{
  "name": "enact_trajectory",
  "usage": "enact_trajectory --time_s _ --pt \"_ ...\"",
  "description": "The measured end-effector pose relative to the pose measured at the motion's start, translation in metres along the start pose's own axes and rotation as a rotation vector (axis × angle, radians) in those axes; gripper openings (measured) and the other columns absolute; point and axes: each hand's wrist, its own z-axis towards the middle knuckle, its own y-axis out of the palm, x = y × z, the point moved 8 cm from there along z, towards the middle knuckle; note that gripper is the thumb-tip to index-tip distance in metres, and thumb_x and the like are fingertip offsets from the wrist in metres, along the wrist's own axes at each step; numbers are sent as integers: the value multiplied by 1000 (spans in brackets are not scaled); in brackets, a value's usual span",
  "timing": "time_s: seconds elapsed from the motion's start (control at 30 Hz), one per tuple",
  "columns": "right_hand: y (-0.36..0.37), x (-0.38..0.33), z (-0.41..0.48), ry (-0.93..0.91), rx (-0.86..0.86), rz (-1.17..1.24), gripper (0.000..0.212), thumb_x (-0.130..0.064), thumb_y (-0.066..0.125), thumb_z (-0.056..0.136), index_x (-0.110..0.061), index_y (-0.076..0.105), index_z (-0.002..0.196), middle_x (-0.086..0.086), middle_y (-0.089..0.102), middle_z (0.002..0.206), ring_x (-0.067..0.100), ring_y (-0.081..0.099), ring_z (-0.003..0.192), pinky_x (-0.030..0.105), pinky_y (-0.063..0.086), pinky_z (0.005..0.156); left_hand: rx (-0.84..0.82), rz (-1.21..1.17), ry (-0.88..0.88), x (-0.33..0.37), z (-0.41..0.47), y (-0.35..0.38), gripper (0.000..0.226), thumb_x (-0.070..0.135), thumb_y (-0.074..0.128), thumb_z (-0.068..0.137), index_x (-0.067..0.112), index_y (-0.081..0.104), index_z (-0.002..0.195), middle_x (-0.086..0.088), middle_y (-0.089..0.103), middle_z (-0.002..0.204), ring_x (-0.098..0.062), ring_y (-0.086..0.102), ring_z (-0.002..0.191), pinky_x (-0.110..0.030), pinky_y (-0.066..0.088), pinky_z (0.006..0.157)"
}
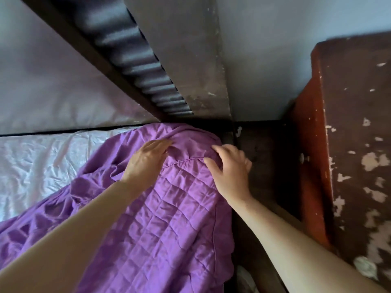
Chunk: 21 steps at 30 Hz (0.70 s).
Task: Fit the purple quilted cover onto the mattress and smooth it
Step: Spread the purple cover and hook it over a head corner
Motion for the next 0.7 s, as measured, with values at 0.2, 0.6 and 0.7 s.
enact_trajectory --time_s 0.2,0.6,0.7 --pt "3 -41 12 -287 68 -305 26 -32 72 76 -21 69 100 2 60 106 29 55 100 48 37 86 13 -15 -51 -5 -22 10 25 11 67 77 4 69 101 -14 67 114 -31 64 104 -37 51 87" --pt "21 -60 42 -175 172 -505 9 -22 61 88 -13 60 90 7 65 90 32 57 90 48 38 85 61 126 -102 -26 9 8 12 8 56 81 10 63 90 -8 68 96 -29 65 93 -36 50 78" --pt "25 -67 41 -123 162 -573 7 -12 58 87 -12 58 94 11 62 97 34 55 95 51 37 88 78 19 -67 -27 -3 12 17 15 54 84 9 64 96 -9 68 103 -29 63 100 -38 50 83"
